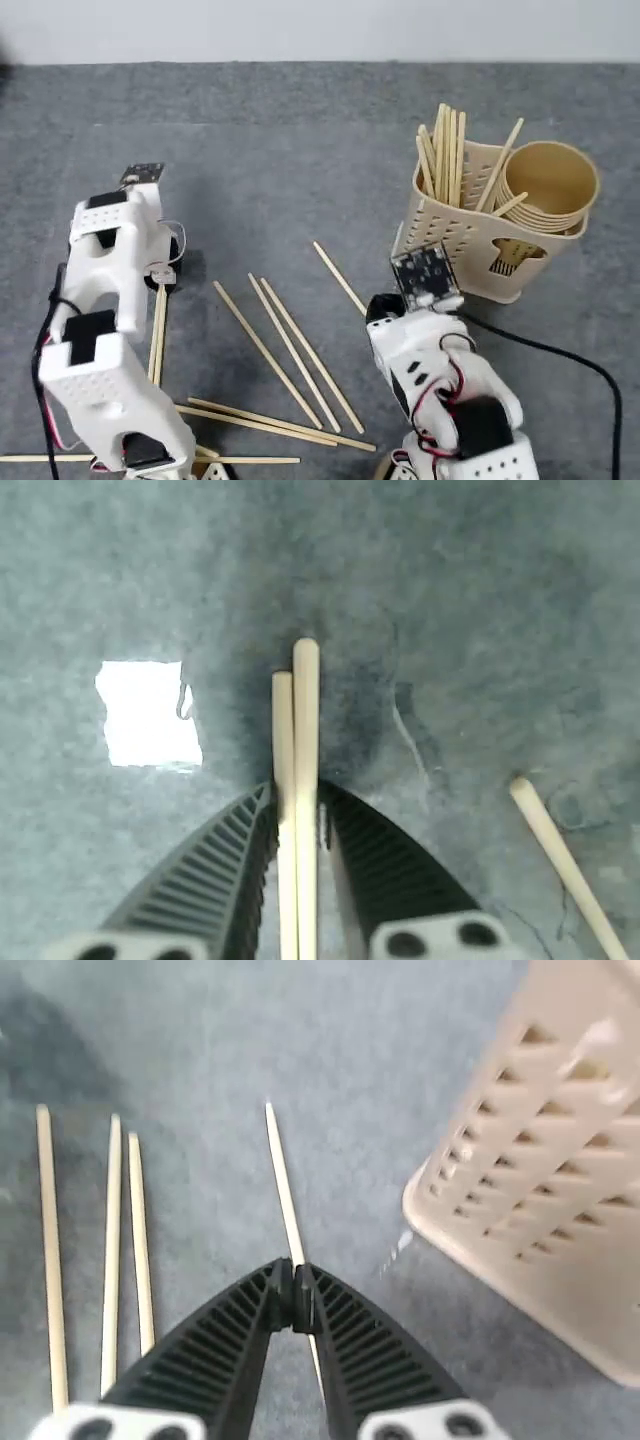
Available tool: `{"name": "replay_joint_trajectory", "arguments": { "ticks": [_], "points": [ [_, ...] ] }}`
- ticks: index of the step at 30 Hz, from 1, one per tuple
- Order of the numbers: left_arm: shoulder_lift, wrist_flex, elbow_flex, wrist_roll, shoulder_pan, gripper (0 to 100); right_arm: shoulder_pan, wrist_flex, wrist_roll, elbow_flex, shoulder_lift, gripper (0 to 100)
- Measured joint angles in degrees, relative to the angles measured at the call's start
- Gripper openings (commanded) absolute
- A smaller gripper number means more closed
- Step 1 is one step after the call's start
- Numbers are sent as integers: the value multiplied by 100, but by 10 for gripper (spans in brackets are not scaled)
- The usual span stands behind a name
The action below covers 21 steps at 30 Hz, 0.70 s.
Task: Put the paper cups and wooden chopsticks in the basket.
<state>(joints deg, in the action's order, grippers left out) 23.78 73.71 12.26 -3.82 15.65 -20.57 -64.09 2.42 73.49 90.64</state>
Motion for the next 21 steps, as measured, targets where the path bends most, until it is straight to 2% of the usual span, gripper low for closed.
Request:
{"name": "replay_joint_trajectory", "arguments": {
  "ticks": [5,10,17,21],
  "points": [
    [308,413,-466,9,-167,12,0,0,0,97,378,9],
    [536,914,-993,360,-396,12,0,0,0,97,387,9],
    [659,2303,-2523,457,-985,12,0,0,0,97,422,9],
    [659,2505,-3200,659,-1143,12,0,0,0,97,448,9]
  ]
}}
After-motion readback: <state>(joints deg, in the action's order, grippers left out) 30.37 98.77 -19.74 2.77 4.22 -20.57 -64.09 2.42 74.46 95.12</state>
